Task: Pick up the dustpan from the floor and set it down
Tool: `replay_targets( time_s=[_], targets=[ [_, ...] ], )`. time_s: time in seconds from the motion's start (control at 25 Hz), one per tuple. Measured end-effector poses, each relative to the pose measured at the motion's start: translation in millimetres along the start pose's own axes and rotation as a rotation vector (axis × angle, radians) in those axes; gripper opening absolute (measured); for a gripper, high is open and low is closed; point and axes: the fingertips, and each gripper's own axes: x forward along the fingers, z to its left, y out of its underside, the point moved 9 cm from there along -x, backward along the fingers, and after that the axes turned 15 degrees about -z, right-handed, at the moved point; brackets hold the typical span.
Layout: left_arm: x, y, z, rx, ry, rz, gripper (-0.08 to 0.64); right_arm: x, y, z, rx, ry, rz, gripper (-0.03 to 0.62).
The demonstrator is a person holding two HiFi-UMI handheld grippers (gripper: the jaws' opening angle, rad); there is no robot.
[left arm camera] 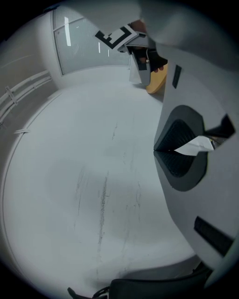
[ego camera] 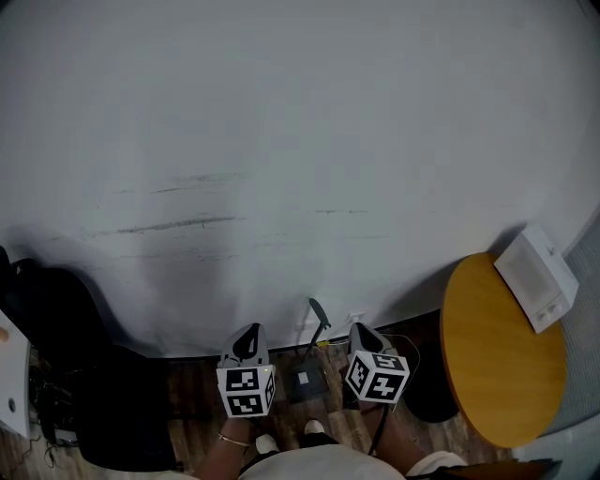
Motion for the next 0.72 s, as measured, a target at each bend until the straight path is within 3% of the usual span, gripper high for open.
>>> replay_targets(
  time_s=[0.4, 0.72],
  targets=[
    [19, 6, -12, 0.001, -0.045, 0.030, 0.017, 23, 2, -18, -0.007, -0.053, 0.045, 0.032],
    [24, 38, -22, 0.019, -0.069, 0.080, 0.017, 33, 38, -46, 0.059, -0.043, 0.110, 0.032]
  ],
)
